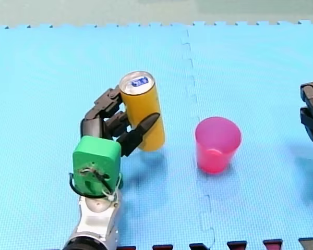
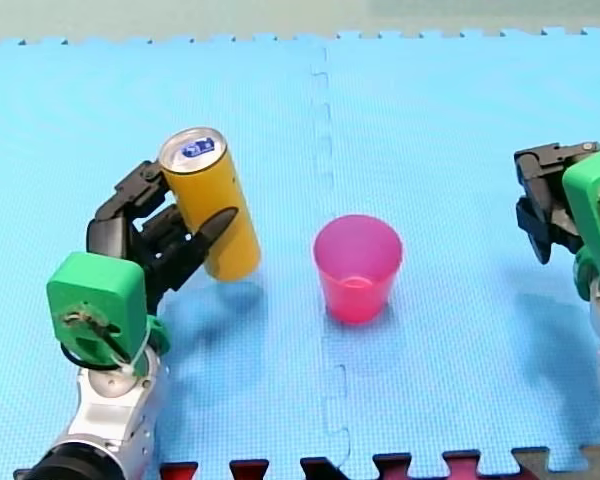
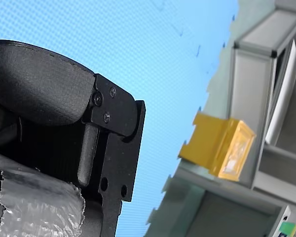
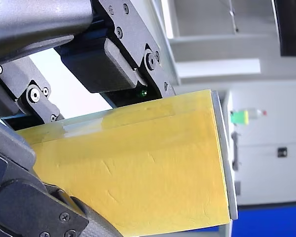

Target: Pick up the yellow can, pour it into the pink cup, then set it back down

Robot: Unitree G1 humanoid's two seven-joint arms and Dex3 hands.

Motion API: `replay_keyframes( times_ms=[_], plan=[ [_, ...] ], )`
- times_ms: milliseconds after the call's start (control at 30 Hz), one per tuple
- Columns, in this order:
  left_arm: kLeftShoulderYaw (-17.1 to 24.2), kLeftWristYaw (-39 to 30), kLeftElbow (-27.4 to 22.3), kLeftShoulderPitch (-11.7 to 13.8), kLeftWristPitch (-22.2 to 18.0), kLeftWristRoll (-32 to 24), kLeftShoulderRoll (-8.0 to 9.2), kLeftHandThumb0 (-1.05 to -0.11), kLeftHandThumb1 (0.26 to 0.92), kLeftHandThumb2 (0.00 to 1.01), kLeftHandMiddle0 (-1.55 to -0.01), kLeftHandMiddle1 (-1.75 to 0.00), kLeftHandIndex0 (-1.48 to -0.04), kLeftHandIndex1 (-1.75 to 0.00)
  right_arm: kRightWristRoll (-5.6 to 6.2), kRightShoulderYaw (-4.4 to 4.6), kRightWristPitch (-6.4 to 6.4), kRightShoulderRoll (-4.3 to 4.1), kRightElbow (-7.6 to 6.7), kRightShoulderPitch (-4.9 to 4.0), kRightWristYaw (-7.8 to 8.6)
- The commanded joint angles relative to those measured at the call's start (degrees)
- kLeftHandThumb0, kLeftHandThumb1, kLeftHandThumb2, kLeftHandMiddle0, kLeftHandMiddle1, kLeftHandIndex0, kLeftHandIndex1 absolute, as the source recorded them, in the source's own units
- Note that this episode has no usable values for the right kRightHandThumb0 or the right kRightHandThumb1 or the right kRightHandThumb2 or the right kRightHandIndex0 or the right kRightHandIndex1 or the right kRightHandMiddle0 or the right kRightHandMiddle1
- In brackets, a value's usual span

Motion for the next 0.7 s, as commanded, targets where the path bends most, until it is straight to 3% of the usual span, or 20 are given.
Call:
replay_keyframes(
  times_ms=[0,100,233,433,667],
  plan=[
    [-0.5,1.5,-1.5,1.4,-0.5,1.6,0.55,-0.414,0.899,0.0,-1.31,0.0,-1.16,0.0,0.35,-0.32,0.06,-0.41,0.12,-0.09,0.17],
    [-1.5,4.1,-3.8,3.5,0.7,4.5,1.26,-0.415,0.904,0.0,-1.31,0.0,-1.15,0.0,0.46,-0.55,0.02,-0.6,0.18,-0.05,0.47],
    [-2.1,5.8,-1.8,4.0,3.5,7.0,3.58,-0.415,0.912,0.0,-1.25,0.0,-1.15,0.0,0.62,-0.81,0.05,-0.79,0.27,-0.04,0.93],
    [-2.9,11.2,3.6,3.3,-2.6,10.2,4.9,-0.413,0.911,0.0,-1.22,-0.01,-1.13,0.0,0.74,-1.03,0.21,-1.08,0.34,-0.19,1.49],
    [-3.2,16.1,5.9,2.8,-5.1,12.2,6.28,-0.41,0.911,0.0,-1.25,-0.02,-1.12,0.0,1.36,-1.72,-0.17,-1.29,0.49,-0.21,2.93]
  ],
)
